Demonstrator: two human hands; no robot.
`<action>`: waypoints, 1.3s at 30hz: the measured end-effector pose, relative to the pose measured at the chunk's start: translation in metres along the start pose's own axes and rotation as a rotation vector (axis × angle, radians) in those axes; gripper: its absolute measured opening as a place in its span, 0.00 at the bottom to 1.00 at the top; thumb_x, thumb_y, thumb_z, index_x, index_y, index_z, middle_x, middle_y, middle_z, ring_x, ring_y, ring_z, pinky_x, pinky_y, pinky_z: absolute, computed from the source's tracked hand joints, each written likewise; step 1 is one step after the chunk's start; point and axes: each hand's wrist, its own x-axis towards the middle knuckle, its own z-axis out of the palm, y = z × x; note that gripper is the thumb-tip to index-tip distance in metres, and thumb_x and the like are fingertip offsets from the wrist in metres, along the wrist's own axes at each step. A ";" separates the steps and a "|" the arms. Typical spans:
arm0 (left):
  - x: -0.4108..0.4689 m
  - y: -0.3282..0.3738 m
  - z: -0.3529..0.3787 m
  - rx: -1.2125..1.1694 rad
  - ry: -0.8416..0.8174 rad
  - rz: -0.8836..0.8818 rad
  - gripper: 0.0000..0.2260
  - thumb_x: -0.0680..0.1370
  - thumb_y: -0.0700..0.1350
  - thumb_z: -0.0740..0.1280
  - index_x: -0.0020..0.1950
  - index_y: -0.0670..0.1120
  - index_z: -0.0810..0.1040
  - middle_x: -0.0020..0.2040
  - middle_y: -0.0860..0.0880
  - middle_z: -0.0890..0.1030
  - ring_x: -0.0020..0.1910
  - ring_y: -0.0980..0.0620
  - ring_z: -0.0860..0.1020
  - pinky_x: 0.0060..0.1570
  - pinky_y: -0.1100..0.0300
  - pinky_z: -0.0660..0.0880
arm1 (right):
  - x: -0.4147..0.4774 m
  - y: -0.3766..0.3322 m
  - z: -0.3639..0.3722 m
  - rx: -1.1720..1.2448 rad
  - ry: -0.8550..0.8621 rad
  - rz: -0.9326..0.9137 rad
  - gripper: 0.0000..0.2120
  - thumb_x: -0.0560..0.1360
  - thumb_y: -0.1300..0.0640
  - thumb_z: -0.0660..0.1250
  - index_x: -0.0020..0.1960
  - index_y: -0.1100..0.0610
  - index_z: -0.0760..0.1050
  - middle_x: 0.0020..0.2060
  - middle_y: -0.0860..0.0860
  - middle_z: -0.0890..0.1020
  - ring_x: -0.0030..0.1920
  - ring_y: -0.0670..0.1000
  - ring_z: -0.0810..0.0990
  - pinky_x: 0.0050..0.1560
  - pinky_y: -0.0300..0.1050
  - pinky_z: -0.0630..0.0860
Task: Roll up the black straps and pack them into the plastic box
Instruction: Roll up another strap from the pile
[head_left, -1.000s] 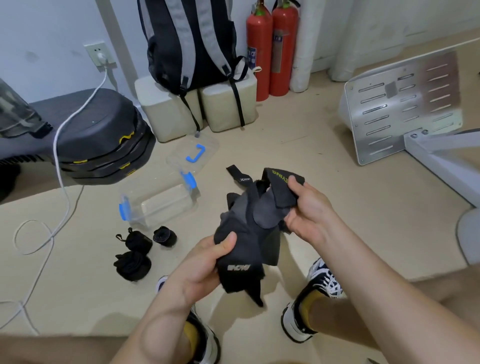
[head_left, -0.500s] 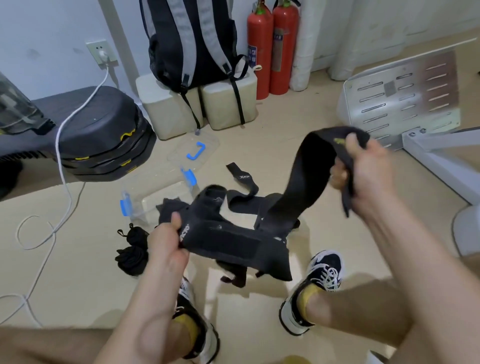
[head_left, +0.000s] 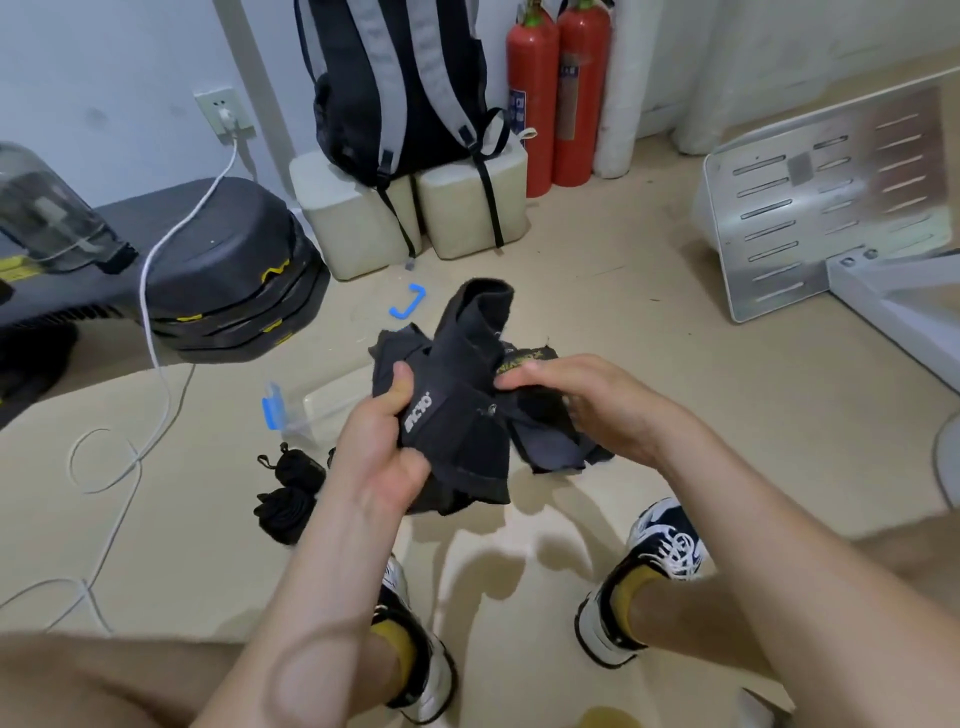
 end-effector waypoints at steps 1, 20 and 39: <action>0.001 0.001 0.004 0.024 -0.018 -0.008 0.14 0.84 0.47 0.58 0.58 0.39 0.78 0.51 0.39 0.85 0.47 0.43 0.86 0.41 0.50 0.83 | 0.003 -0.001 -0.001 -0.085 -0.051 -0.027 0.13 0.71 0.50 0.73 0.52 0.55 0.84 0.49 0.48 0.87 0.48 0.43 0.83 0.54 0.36 0.76; -0.032 0.028 -0.015 0.718 -0.108 0.136 0.11 0.81 0.46 0.62 0.45 0.43 0.81 0.30 0.51 0.81 0.24 0.57 0.76 0.25 0.66 0.72 | 0.020 -0.010 -0.027 0.652 0.710 0.072 0.09 0.79 0.54 0.68 0.42 0.56 0.75 0.31 0.51 0.79 0.21 0.47 0.76 0.19 0.35 0.68; 0.006 -0.016 0.005 1.063 -0.134 0.022 0.16 0.78 0.53 0.71 0.40 0.40 0.83 0.35 0.45 0.83 0.32 0.51 0.79 0.34 0.63 0.75 | 0.049 -0.007 -0.046 0.852 0.747 0.165 0.12 0.80 0.53 0.63 0.38 0.55 0.71 0.27 0.49 0.72 0.17 0.47 0.66 0.17 0.34 0.61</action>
